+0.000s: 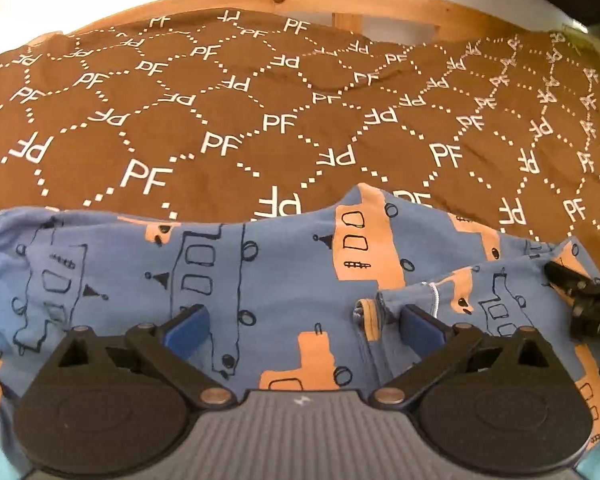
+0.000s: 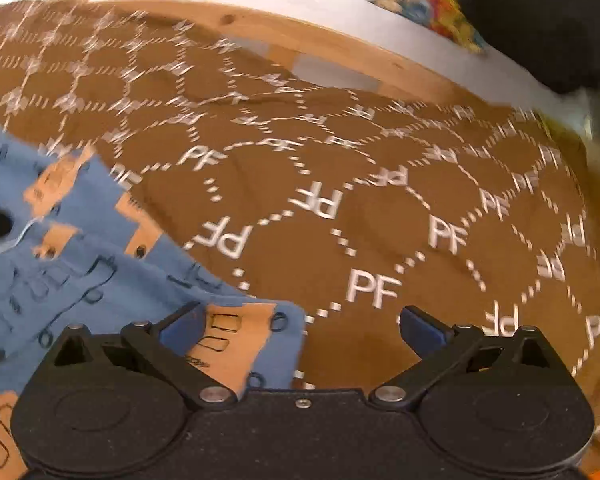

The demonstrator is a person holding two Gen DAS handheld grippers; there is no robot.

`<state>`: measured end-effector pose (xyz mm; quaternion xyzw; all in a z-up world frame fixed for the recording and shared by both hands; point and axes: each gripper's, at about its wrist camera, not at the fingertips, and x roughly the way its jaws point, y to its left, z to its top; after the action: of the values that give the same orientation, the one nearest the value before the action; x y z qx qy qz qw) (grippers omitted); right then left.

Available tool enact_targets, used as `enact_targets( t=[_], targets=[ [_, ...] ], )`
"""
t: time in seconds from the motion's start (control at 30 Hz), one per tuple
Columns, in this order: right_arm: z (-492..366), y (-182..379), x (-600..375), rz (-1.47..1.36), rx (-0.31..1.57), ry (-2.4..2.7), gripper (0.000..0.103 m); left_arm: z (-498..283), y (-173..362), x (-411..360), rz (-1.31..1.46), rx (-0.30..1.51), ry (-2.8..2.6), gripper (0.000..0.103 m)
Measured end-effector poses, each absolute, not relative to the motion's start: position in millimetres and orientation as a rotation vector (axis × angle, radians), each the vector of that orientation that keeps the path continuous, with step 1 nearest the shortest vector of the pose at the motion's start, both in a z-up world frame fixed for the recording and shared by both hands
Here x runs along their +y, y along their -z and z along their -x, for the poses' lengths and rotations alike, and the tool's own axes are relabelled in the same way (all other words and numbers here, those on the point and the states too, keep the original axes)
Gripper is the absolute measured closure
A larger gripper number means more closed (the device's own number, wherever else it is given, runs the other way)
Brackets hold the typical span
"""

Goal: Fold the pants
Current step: 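Open both grippers and release the flattened pants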

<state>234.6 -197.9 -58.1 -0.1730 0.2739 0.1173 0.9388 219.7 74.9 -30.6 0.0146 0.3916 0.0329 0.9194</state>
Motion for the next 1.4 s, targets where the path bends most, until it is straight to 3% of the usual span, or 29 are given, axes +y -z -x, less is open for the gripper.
enact_targets(
  t=[0.2, 0.4, 0.73, 1.03, 1.23, 1.4],
  targets=[
    [-191, 41, -216, 0.433, 0.497, -0.215, 0.001, -187, 10, 86, 0.072, 0.793, -0.026, 0.0],
    [-138, 56, -211, 0.522, 0.49, -0.298, 0.001, -152, 30, 67, -0.094, 0.81, -0.017, 0.0],
    [-126, 51, -216, 0.529, 0.377, -0.199, 0.001, -140, 32, 80, -0.041, 0.781, 0.001, 0.0],
    [-200, 18, -155, 0.404, 0.399, -0.581, 0.001, -126, 31, 83, -0.033, 0.766, 0.011, 0.0],
    [-229, 41, -90, 0.577, 0.464, -0.806, 0.001, -124, 32, 84, -0.027, 0.759, 0.017, 0.0],
    [-234, 45, -88, 0.54, 0.465, -0.807, 0.001, -123, 33, 86, -0.028, 0.751, 0.021, 0.0]
  ],
)
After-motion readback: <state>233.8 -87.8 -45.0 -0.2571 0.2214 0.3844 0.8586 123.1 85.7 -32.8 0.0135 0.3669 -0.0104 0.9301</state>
